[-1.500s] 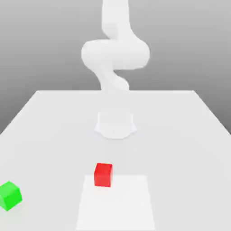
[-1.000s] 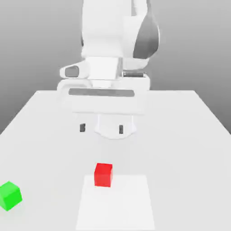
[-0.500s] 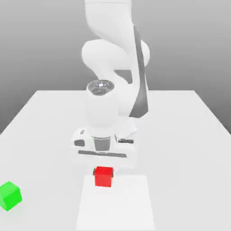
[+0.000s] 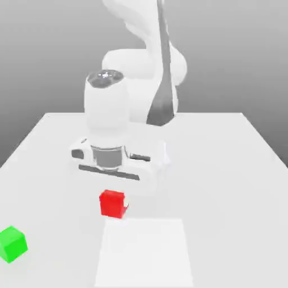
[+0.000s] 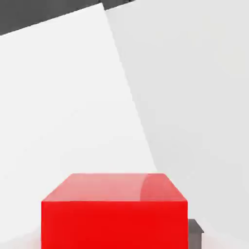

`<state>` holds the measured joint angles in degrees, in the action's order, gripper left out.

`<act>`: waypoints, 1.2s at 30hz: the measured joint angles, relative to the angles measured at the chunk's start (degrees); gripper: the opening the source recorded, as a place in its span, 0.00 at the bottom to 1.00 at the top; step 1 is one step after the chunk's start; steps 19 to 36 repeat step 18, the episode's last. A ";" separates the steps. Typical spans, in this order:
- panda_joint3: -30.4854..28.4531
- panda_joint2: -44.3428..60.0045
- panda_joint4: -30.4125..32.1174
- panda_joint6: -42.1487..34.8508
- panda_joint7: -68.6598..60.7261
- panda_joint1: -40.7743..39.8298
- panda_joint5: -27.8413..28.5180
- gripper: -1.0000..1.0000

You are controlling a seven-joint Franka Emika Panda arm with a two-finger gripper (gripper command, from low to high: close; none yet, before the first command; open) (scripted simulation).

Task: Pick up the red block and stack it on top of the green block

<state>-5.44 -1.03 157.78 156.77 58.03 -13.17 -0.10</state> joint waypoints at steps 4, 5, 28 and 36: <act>-2.37 4.36 -8.28 -3.93 8.08 -5.43 -1.25 0.00; -3.12 5.47 -10.36 -4.93 10.06 -6.55 -1.64 0.00; -5.72 19.37 -21.36 -2.53 16.69 -12.46 -8.33 1.00; -5.72 19.37 -21.36 -2.53 16.69 -12.46 -8.33 1.00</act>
